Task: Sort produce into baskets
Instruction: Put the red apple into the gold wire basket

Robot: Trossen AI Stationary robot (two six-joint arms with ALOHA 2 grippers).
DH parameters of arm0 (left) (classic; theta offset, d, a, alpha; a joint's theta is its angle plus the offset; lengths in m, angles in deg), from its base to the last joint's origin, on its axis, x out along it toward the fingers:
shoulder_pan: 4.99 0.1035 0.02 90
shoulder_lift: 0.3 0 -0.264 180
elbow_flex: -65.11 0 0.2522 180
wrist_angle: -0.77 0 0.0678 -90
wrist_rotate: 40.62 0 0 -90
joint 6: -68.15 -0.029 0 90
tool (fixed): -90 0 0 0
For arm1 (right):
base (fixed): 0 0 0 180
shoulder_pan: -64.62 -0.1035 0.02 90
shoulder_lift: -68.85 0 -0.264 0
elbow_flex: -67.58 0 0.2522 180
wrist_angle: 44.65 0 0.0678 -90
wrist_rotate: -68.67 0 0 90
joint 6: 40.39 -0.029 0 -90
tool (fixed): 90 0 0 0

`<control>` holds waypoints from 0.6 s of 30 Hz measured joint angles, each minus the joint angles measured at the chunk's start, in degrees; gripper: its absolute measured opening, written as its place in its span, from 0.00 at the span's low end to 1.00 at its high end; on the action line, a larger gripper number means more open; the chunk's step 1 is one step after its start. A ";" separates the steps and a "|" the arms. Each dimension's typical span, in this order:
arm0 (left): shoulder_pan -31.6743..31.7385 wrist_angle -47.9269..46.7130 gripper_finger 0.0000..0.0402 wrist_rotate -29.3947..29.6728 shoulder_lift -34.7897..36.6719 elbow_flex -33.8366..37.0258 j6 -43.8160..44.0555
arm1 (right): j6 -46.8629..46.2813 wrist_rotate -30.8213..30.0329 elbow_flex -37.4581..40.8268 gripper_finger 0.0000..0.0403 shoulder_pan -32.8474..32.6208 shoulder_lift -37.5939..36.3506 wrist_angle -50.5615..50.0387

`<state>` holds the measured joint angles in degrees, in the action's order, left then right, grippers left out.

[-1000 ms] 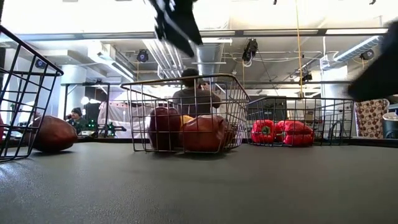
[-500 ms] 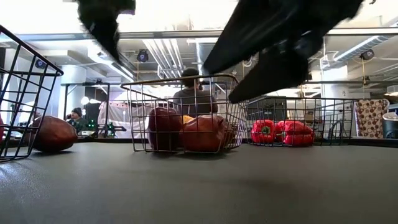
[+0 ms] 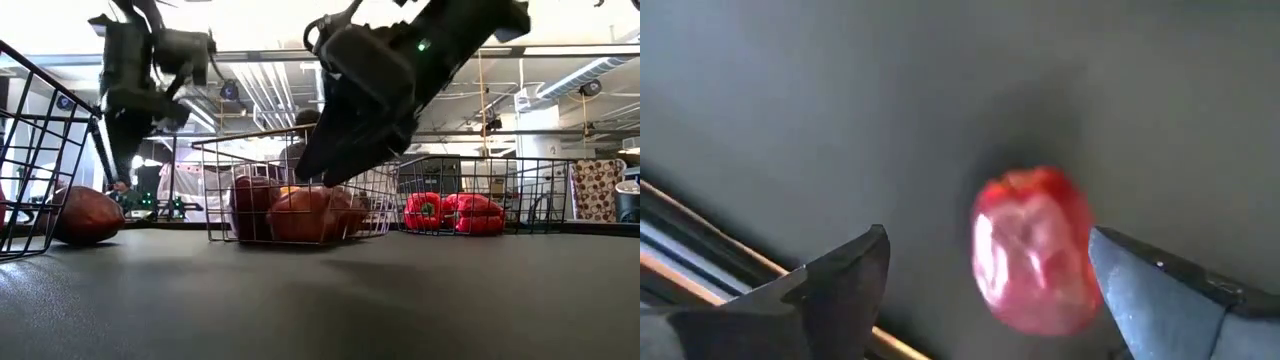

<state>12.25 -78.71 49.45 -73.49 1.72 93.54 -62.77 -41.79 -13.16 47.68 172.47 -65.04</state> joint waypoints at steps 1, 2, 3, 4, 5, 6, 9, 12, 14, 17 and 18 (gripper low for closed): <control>0.07 -0.08 0.81 -1.27 -0.74 0.66 0.31 | 0.78 -0.07 0.00 0.98 0.38 0.00 0.00; 0.07 -0.12 0.81 -2.58 -1.53 1.15 0.63 | 1.63 -0.10 0.00 0.98 0.69 0.00 0.00; 0.01 -0.19 0.81 -3.34 -2.36 1.33 0.65 | 2.72 -0.08 0.00 0.98 0.88 0.00 -0.02; -0.12 -0.09 0.81 -4.11 -2.98 1.33 0.73 | 3.67 -0.08 0.00 0.98 0.93 0.00 -0.07; -0.35 -0.01 0.81 -4.50 -3.55 1.33 1.30 | 4.54 -0.08 0.00 0.98 0.93 0.00 -0.14; -0.56 -0.06 0.81 -4.51 -4.05 1.33 1.87 | 5.57 -0.06 0.00 0.98 0.93 0.00 -0.31; -0.80 -0.44 0.80 -4.55 -5.79 1.48 4.03 | 6.58 0.79 0.00 0.98 0.84 0.00 -1.34; -0.85 -1.59 0.80 -6.73 -7.72 1.91 4.64 | 6.42 2.98 0.00 0.98 0.84 0.00 -2.98; -0.85 -1.07 0.80 -9.81 -8.61 2.12 3.71 | 5.71 4.07 0.00 0.98 0.82 0.00 -4.26; -0.94 0.55 0.80 -11.54 -10.01 2.13 2.92 | 4.67 4.92 0.02 0.98 0.61 0.00 -6.51; -0.94 0.79 0.80 -11.27 -10.59 2.17 2.92 | 3.98 5.38 0.10 0.98 0.58 0.00 -7.14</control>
<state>11.31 -77.92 38.18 -84.08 3.89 96.46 -58.79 -36.41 -13.05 48.26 172.47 -72.19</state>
